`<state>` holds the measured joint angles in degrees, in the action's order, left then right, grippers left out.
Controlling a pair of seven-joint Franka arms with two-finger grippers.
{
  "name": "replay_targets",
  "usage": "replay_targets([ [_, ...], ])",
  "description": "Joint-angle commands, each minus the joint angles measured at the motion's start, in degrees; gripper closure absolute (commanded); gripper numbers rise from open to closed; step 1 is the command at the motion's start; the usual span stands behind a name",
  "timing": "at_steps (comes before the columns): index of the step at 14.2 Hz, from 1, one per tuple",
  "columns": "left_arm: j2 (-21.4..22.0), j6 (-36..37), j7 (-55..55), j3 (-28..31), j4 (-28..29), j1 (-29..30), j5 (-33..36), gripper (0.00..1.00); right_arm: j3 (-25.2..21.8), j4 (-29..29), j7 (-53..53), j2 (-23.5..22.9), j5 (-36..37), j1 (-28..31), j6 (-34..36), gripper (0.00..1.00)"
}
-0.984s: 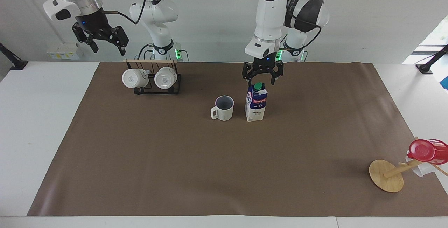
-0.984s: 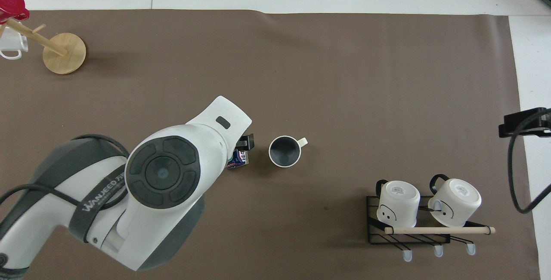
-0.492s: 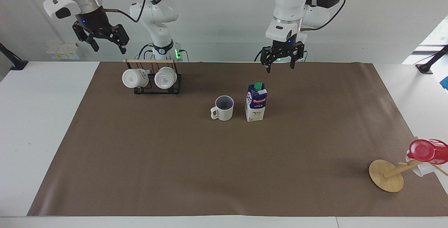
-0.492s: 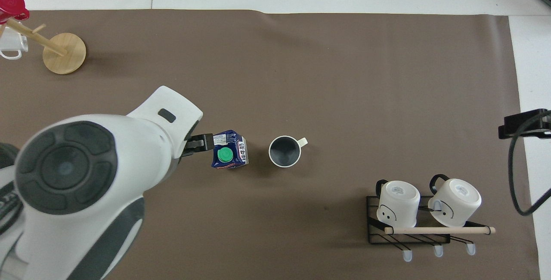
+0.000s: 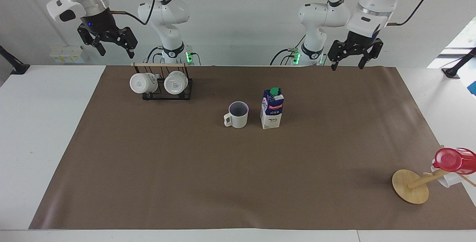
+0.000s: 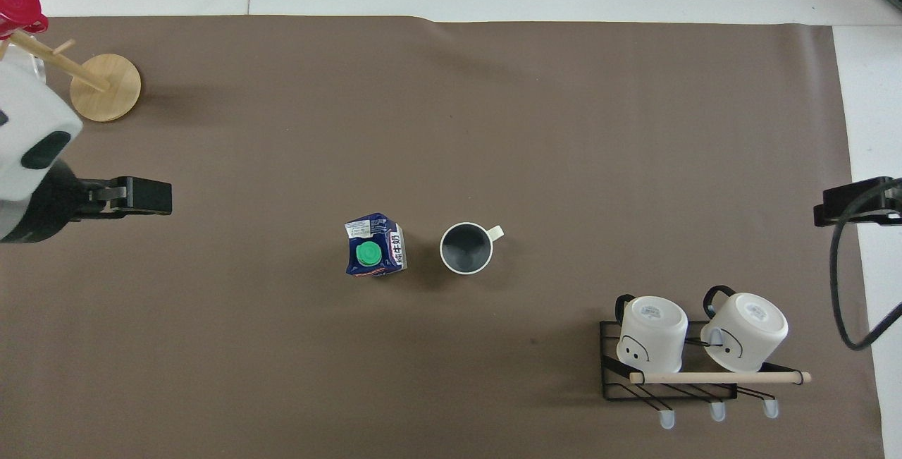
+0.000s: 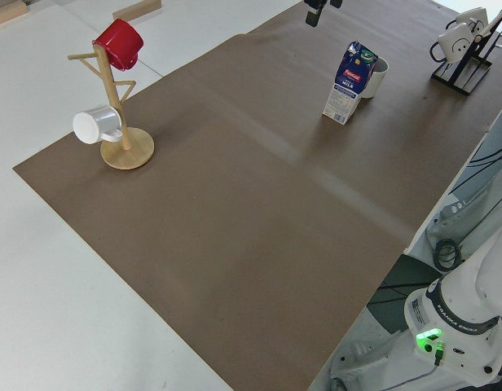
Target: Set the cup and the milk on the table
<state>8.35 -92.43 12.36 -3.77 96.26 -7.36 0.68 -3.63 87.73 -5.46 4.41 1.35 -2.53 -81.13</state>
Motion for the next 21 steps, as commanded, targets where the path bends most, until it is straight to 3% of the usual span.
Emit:
replay_targets([
  [1, -1.15, 3.91, -2.42, -0.80, -3.70, 2.96, -0.51, 0.00, 0.03, 0.96, 0.98, 0.77, -0.99, 0.77, -0.70, 0.00],
  [6, -0.97, 9.10, -7.52, -0.80, -5.38, 4.99, -0.33, 0.00, 0.12, 0.87, 0.98, 0.77, -0.99, 0.68, -0.79, 0.00],
  [21, -0.36, 10.95, -14.82, -0.01, -4.41, 4.90, -2.17, 0.00, 0.12, 0.87, 0.98, 0.77, -0.99, 0.68, -0.79, 0.00],
])
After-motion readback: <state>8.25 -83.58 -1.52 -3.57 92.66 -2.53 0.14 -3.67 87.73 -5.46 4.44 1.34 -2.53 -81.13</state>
